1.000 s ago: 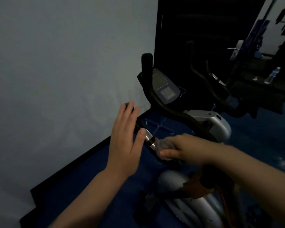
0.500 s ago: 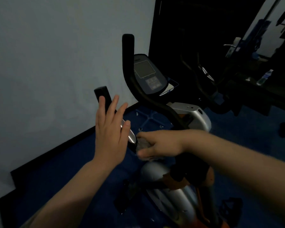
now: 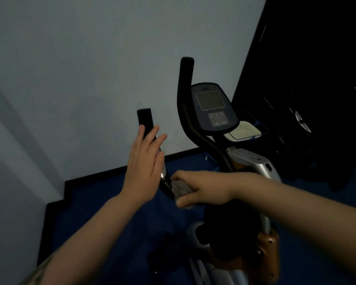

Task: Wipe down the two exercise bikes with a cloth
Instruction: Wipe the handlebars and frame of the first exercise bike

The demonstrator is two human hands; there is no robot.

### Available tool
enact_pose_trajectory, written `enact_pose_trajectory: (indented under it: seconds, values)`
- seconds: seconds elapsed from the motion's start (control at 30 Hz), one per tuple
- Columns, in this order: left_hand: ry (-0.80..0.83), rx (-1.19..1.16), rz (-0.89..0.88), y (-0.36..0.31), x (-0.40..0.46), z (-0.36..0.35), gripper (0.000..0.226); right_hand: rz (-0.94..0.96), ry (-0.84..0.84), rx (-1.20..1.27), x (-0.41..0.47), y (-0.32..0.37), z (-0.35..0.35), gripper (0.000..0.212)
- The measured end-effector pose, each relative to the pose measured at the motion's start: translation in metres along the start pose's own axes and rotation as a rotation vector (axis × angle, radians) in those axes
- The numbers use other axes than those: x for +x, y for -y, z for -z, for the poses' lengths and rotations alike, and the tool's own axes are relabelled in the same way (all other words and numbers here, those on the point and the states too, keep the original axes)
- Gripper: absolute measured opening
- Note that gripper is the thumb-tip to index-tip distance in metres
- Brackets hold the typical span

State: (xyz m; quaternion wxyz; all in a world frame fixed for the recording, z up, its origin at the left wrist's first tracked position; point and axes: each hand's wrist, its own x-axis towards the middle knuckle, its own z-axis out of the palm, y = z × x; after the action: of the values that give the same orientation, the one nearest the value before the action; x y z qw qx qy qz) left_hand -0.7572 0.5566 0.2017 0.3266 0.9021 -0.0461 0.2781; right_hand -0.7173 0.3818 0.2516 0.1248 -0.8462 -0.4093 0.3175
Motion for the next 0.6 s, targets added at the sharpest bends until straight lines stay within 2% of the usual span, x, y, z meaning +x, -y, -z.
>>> enact_pose_trajectory:
  seconds: [0.23,0.3,0.4,0.5,0.6]
  values:
    - [0.021,0.027,-0.011,0.002,-0.001,0.001,0.045,0.017,-0.032,-0.337,-0.002,-0.009,0.006,0.058]
    - [0.033,0.006,-0.023,0.004,-0.001,0.000,0.045,0.030,-0.077,-0.281,0.007,0.001,-0.003,0.056]
    - [0.083,0.056,-0.086,0.012,0.002,0.005,0.047,-0.007,-0.183,-0.060,0.016,0.009,-0.016,0.057]
    - [0.122,0.209,-0.208,0.025,0.005,0.015,0.050,-0.057,-0.128,0.080,0.009,0.004,-0.013,0.058]
    - [0.170,0.300,-0.308,0.034,0.014,0.025,0.052,-0.140,-0.117,-0.009,0.007,0.009,-0.012,0.054]
